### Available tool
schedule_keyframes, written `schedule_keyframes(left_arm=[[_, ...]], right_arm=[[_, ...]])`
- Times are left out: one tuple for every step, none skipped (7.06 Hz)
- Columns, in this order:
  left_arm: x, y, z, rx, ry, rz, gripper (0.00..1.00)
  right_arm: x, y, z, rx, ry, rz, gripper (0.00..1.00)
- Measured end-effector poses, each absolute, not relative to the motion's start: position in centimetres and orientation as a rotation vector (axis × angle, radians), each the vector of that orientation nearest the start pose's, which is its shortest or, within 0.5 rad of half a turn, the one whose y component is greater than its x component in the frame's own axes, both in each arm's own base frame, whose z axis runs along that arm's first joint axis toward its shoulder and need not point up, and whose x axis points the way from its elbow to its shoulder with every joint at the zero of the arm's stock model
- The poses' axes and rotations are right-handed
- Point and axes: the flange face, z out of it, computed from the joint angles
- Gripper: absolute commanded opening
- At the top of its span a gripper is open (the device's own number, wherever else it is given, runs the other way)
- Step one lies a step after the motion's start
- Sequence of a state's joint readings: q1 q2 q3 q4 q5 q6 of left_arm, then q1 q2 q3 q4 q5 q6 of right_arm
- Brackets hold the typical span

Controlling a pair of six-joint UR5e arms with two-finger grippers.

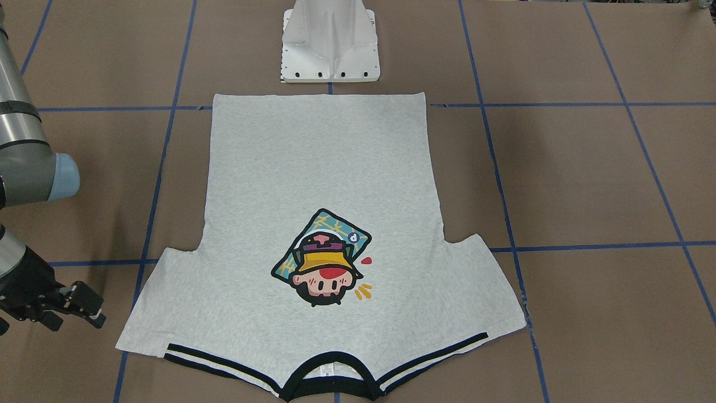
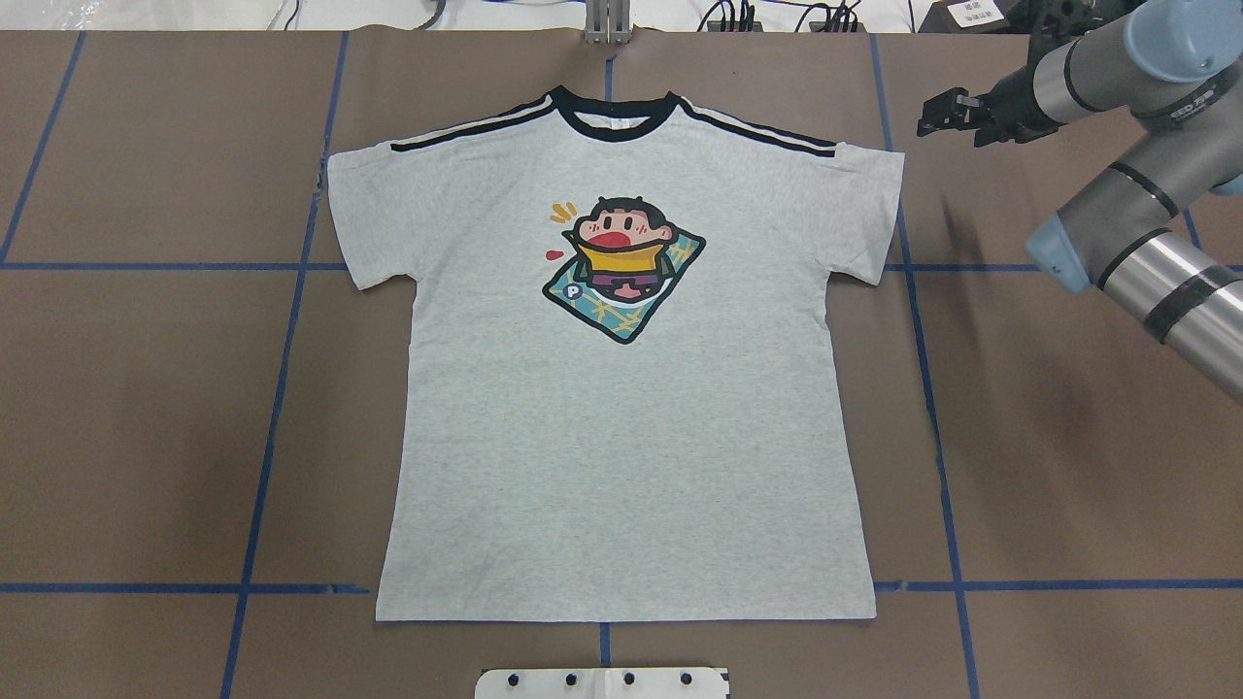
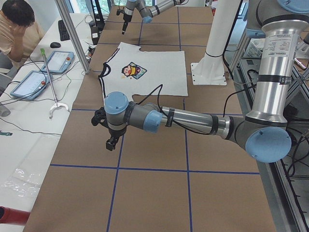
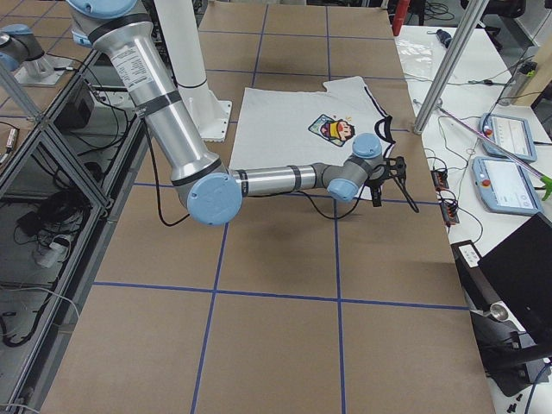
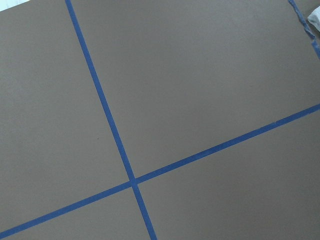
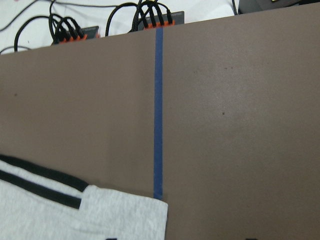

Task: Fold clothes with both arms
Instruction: 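Move the right gripper over the shirt's shoulder farthest from the robot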

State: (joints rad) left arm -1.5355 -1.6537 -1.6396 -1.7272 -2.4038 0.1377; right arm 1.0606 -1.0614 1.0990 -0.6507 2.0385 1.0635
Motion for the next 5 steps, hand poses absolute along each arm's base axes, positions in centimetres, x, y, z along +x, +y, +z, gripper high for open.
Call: schedule_keyframes(left_arm=[[-4.0,-54.0,55.9,0.334,0.821,0.291,1.0],[-4.0,-54.0,55.9,0.335,0.824,0.292,1.0],[-4.0,-53.9,55.8,0.336,0.825,0.293,1.0],[-4.0,-53.9,55.8,0.337,0.826,0.294,1.0],[-4.0,-53.9,55.7,0.337,0.826,0.294,1.0]], right_arm=[[-29.9,-67.8,49.1,0.379,-0.968,0.35,0.92],[-31.7,-67.3,49.5,0.389,-0.959,0.372,0.91],[-33.4,-66.7,50.3,0.401,-0.934,0.379,0.91],[-34.7,-66.7,51.0,0.427,-0.896,0.394,0.91],[-35.6,-67.2,51.0,0.441,-0.877,0.402,0.89]])
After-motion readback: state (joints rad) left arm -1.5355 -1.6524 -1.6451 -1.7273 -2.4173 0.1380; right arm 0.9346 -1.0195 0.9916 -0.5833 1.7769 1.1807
